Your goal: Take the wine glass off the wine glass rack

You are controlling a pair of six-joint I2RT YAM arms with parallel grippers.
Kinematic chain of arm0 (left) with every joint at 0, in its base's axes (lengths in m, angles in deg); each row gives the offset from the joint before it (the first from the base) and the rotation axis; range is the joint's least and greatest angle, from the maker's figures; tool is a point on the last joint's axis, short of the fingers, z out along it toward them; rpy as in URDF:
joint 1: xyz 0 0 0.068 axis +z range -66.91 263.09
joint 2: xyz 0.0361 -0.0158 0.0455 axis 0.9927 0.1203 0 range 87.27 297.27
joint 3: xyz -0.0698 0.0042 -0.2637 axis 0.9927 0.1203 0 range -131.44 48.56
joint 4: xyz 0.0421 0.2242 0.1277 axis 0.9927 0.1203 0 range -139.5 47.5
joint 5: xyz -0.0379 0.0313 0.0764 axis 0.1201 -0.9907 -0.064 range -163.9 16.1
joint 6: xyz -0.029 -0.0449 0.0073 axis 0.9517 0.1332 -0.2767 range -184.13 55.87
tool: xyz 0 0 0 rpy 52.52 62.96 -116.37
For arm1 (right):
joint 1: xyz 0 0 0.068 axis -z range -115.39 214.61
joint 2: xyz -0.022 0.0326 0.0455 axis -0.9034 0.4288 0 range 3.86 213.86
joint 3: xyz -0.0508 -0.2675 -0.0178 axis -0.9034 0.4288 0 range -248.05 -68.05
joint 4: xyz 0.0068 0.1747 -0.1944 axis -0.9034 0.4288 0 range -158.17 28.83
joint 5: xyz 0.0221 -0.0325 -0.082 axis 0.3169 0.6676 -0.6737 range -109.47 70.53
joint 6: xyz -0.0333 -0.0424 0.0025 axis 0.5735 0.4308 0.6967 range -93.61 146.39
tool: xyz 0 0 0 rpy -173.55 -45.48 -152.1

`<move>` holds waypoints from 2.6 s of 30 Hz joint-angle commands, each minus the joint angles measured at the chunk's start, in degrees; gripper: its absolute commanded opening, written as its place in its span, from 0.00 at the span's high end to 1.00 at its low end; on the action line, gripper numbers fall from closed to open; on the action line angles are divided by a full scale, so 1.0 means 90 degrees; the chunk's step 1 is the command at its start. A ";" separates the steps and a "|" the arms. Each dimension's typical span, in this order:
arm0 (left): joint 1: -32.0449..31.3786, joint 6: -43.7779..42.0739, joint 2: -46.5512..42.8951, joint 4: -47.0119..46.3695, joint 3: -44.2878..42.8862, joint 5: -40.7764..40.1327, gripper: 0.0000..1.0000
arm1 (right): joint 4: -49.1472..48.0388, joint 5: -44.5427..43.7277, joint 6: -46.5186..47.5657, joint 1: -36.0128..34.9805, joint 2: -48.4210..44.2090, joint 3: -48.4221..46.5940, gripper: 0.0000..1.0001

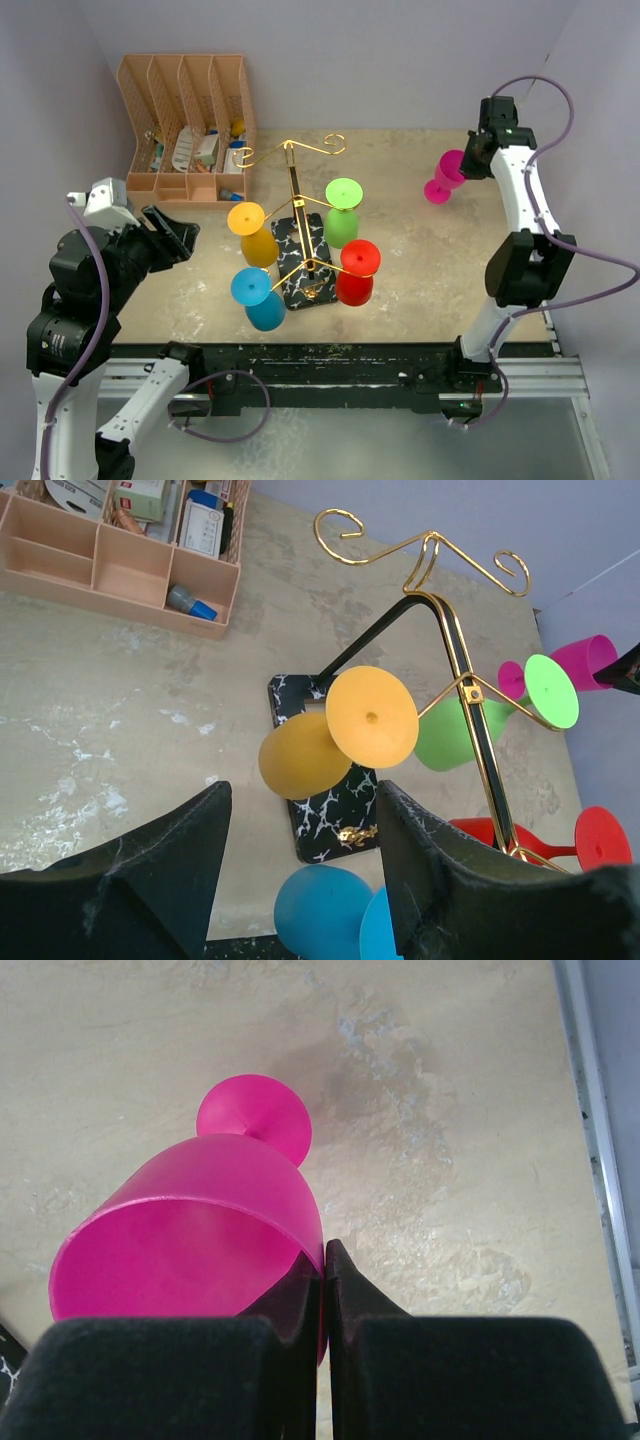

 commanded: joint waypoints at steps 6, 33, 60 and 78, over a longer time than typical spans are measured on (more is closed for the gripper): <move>-0.0006 -0.0069 -0.0150 0.0027 0.0033 0.0057 0.37 | -0.0219 -0.0180 -0.0031 -0.0307 0.0606 -0.0322 1.00; -0.0006 0.0172 -0.0372 0.0059 0.0297 -0.0090 0.37 | -0.0729 0.4818 -0.0475 -0.0670 -0.1429 -0.0413 0.61; -0.0006 0.0228 -0.0539 0.0194 0.0407 -0.0218 0.37 | -0.0760 0.4086 -0.0773 -0.2767 -0.1743 0.0295 0.58; -0.0006 0.0285 -0.0586 0.0184 0.0626 -0.0182 0.37 | -0.0344 0.4380 -0.0357 -0.2896 -0.1917 0.0364 0.64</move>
